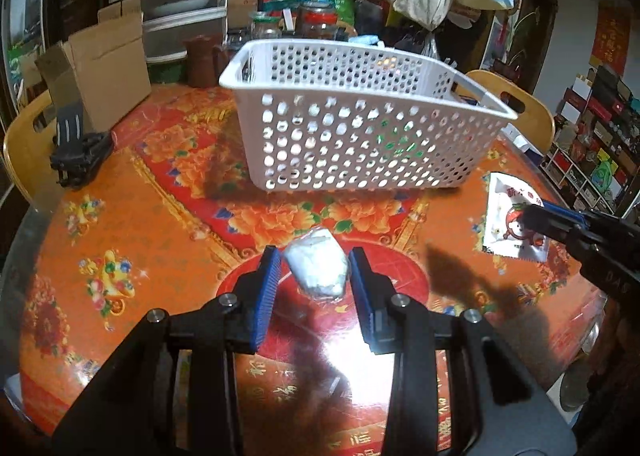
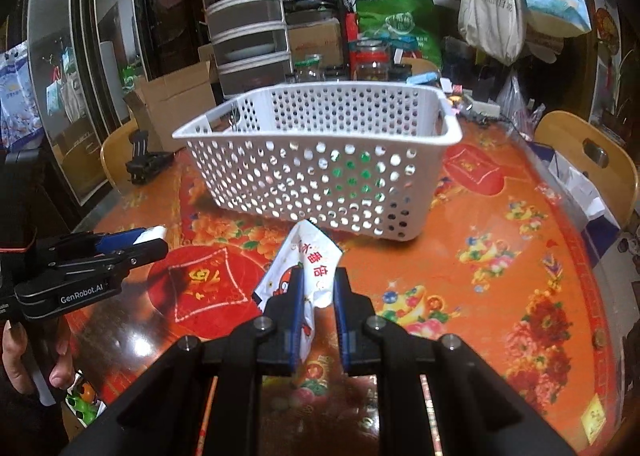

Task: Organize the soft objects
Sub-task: 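Carry the wrapped item and tomato sachet into the basket and open both tools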

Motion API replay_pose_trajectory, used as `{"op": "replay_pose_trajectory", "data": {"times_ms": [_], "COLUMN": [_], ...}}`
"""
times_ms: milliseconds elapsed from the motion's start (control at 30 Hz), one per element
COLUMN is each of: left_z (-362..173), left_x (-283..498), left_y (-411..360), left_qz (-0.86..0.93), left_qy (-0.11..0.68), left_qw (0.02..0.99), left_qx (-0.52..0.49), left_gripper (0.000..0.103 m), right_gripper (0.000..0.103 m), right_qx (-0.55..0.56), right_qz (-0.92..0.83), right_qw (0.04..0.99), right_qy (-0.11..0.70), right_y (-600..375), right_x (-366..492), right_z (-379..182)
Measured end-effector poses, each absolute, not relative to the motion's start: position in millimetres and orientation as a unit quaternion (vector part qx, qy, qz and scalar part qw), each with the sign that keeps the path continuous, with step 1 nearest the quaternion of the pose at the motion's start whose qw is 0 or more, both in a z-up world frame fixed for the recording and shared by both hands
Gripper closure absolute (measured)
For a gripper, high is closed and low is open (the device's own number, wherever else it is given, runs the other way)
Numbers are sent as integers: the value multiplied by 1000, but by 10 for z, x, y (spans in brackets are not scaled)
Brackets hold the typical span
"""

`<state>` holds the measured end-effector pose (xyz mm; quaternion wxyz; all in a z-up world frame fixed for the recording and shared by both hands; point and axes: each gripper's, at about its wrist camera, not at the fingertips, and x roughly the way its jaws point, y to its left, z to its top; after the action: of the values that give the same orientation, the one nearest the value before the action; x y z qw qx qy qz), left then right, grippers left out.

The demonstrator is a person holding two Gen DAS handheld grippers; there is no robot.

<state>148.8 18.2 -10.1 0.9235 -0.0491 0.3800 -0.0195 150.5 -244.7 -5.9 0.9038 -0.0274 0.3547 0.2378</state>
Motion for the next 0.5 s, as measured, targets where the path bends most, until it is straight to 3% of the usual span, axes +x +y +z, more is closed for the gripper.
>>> {"op": "replay_pose_trajectory", "data": {"times_ms": [500], "left_z": [785], "left_x": [1769], "left_y": [68], "left_qz": [-37], "left_qy": [342], "left_qw": [939], "left_qx": [-21], "left_gripper": [70], "right_gripper": [91], "right_qx": [-31], "right_qz": [235], "right_qw": [919], "right_qy": [317], "right_y": [-2539], "right_x": [1688], "right_z": [591]}}
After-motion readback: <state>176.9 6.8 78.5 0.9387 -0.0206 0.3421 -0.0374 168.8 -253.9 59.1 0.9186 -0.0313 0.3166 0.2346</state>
